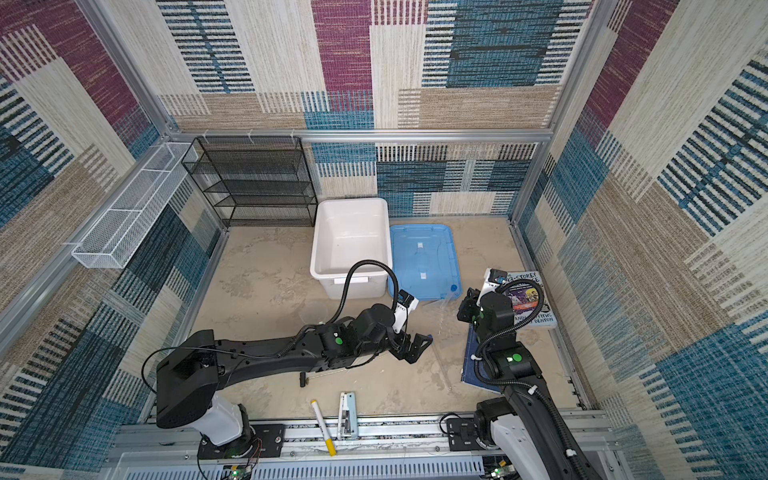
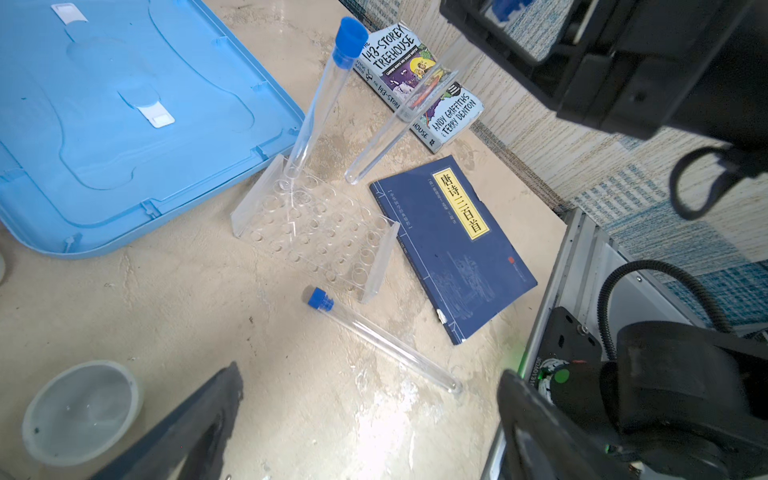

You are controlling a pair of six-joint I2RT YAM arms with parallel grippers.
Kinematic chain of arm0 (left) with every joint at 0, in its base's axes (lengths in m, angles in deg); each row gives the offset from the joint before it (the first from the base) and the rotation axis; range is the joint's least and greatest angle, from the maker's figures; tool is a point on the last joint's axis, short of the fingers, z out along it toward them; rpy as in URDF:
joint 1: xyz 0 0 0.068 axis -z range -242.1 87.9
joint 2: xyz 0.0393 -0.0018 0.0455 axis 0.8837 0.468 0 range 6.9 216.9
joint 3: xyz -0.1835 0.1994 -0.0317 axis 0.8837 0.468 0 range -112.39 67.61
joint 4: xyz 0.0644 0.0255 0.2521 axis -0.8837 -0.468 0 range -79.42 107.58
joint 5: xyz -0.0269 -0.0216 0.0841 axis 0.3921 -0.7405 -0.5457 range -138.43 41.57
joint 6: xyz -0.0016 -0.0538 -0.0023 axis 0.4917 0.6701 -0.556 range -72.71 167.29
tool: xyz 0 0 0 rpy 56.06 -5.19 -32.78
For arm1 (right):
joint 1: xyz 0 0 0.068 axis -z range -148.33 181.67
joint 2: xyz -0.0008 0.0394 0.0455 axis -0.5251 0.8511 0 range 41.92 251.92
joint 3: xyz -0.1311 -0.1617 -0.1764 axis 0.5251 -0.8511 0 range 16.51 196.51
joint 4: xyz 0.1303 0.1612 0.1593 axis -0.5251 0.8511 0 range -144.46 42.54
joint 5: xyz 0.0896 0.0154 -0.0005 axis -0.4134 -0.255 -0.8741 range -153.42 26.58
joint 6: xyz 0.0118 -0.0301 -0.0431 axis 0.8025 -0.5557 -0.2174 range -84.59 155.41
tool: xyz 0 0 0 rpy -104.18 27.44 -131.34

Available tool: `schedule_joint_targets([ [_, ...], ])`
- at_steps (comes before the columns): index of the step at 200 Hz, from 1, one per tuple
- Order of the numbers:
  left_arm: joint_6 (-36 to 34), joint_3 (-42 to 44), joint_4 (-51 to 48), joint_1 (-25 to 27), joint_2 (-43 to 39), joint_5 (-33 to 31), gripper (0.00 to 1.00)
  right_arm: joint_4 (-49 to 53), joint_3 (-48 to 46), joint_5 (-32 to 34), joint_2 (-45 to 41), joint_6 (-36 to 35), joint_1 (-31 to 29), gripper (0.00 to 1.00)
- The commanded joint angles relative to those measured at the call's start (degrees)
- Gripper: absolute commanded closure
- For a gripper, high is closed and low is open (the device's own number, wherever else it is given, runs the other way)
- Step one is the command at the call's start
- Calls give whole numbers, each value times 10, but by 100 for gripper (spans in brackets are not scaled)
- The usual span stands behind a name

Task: Organize the chemistry lab equipment
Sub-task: 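Carry the tube to the rack with the right gripper and insert it while left withdraws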

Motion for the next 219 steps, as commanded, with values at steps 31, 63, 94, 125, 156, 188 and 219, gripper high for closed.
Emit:
schedule_joint_targets([
  [31, 7, -2, 1, -1, 8, 7, 2, -73, -27, 6, 13, 11, -1, 91],
  [63, 3, -2, 0, -1, 9, 8, 3, -82, -25, 4, 31, 9, -1, 91],
  [94, 1, -3, 2, -1, 11, 5, 0, -87, -28, 12, 44, 2, -1, 90],
  [125, 2, 0, 7, -2, 12, 7, 1, -92, -36, 7, 47, 2, -1, 90],
  [156, 3, 0, 11, -1, 13, 8, 1, -94, -40, 8, 58, 2, -1, 90],
  [188, 3, 3, 13, -2, 10, 1, 1, -100, -40, 6, 68, -1, -2, 90],
  [219, 1, 1, 12, -2, 13, 2, 1, -108, -38, 4, 81, -6, -4, 89],
])
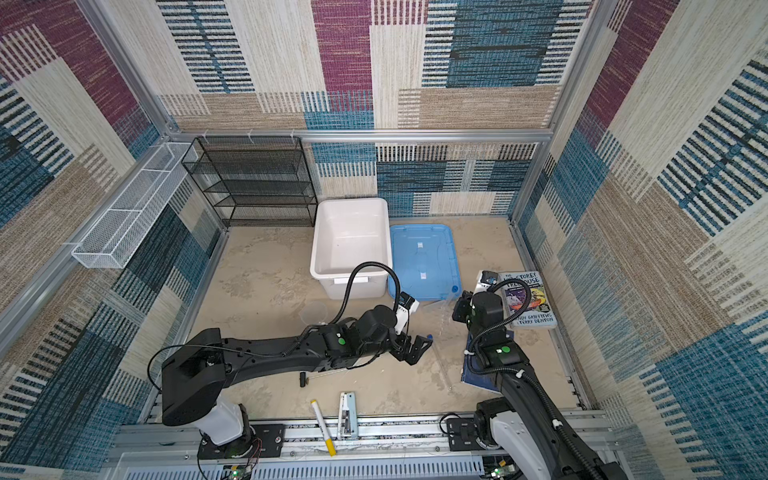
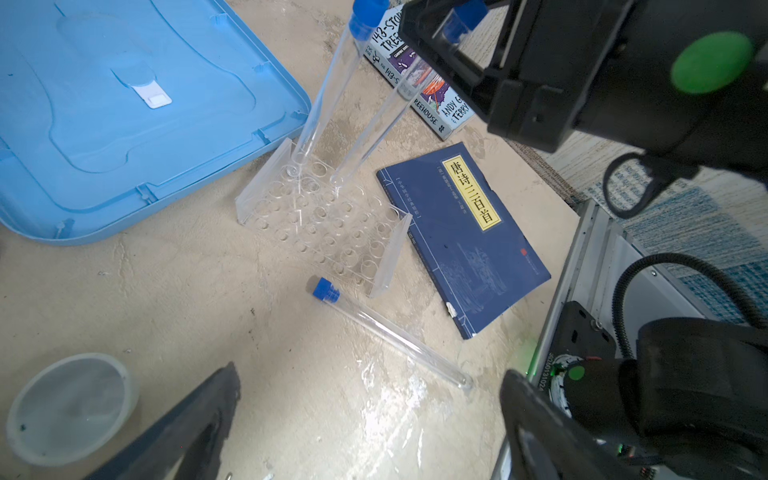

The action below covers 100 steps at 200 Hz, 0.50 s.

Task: Organize the chemistry lab equipment
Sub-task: 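Carry the tube to the rack with the right gripper and insert it while left withdraws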

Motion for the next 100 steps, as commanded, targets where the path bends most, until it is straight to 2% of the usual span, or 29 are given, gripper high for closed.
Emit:
schedule_joint_targets([
  [1, 0, -1, 11, -1, -1, 0, 1, -27, 1, 5, 9, -5, -3, 90],
  [83, -5, -6, 2, -4, 3, -4, 1, -46, -12, 22, 37, -23, -21, 89],
  [100, -4, -8, 2, -5, 6, -4, 1, -45, -7, 25, 48, -24, -25, 86],
])
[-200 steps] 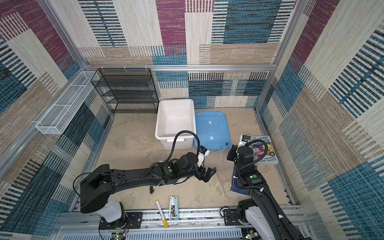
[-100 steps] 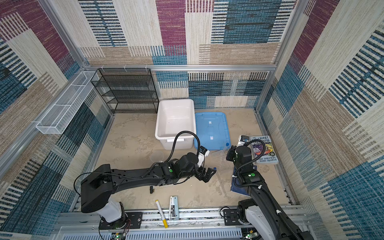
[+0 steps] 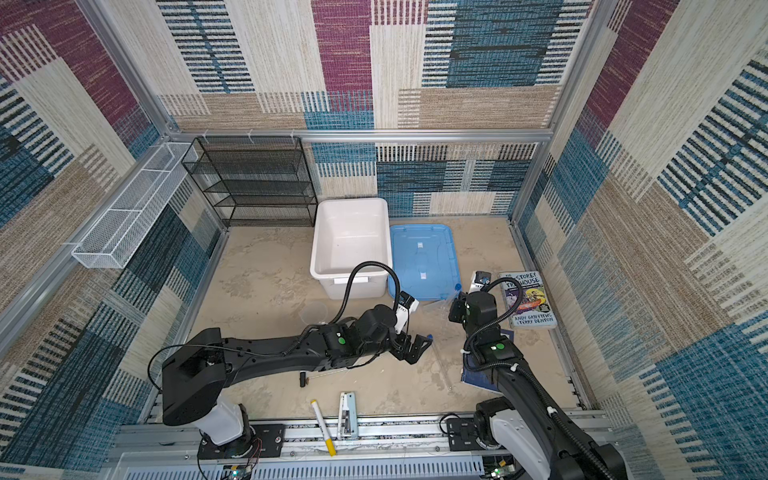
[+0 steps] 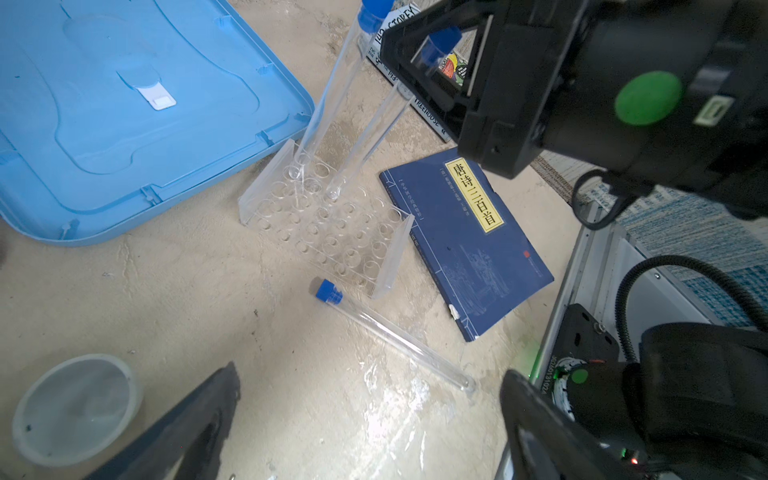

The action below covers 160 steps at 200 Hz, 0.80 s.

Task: Organize the chemistry lab equipment
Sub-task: 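Carry the tube to the rack with the right gripper and insert it while left withdraws, then lower the left gripper onto the third blue-capped tube on the table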

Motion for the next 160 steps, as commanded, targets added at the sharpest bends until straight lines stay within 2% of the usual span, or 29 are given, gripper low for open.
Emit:
schedule_joint_targets([
  [1, -4, -6, 3, -1, 3, -2, 1, -11, 4, 9, 11, -8, -5, 86],
  [25, -3, -6, 3, -1, 4, -1, 1, -8, 6, 10, 14, -6, -5, 77],
  [62, -5, -10, -16, -2, 5, -13, 1, 5, 3, 17, -12, 7, -5, 59],
  [89, -29, -38, -69, -2, 11, -7, 1, 32, 11, 23, -37, 28, -5, 35],
  [105, -31, -53, -95, -2, 16, -14, 1, 53, 13, 28, -67, 44, -5, 16],
  [114, -27, -57, -104, -2, 16, -19, 1, 66, 15, 23, -84, 54, -6, 0],
  [135, -27, -86, -138, -2, 34, -13, 0, 113, 48, -6, -101, 67, -6, 1],
  [160, 14, -106, -156, 5, 56, -18, 14, 174, 91, -35, -117, 87, -6, 1],
])
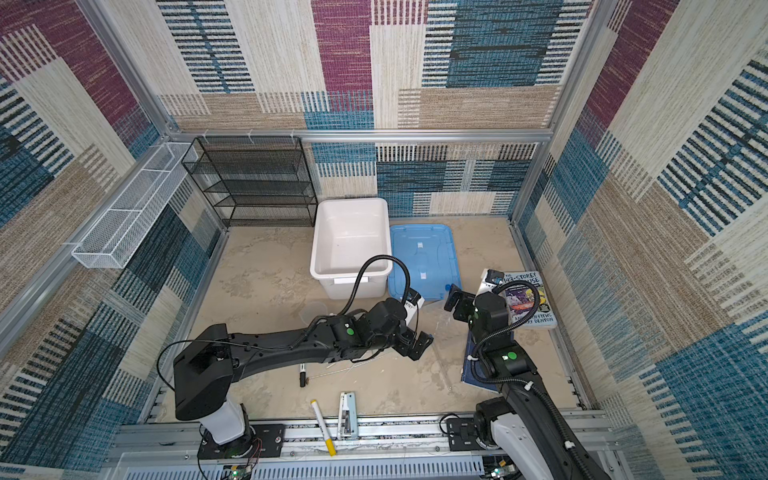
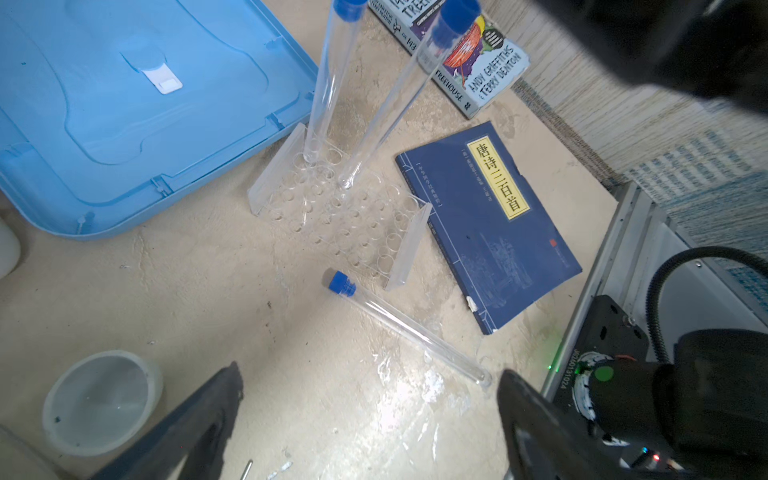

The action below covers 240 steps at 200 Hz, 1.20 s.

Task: Organize the chemistry lab equipment
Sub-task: 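Lower the left gripper onto the third blue-capped tube on the table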

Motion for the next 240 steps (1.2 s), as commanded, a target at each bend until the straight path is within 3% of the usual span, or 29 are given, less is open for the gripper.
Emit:
schedule_joint_targets([
  [1, 28, -16, -34, 6, 16, -9, 14, 65, 33, -32, -15, 31, -1, 1],
  [54, 11, -126, -125, 36, 109, -54, 25, 136, 105, -14, -49, 30, -1, 0],
  [109, 32, -227, -210, 55, 202, -133, 31, 147, 101, 24, -65, 39, 1, 1],
  [159, 17, -294, -233, 66, 259, -123, 32, 147, 103, 23, -50, 18, 9, 1],
  [240, 30, -354, -289, 65, 313, -126, 40, 126, 84, 54, -122, 25, 12, 0],
])
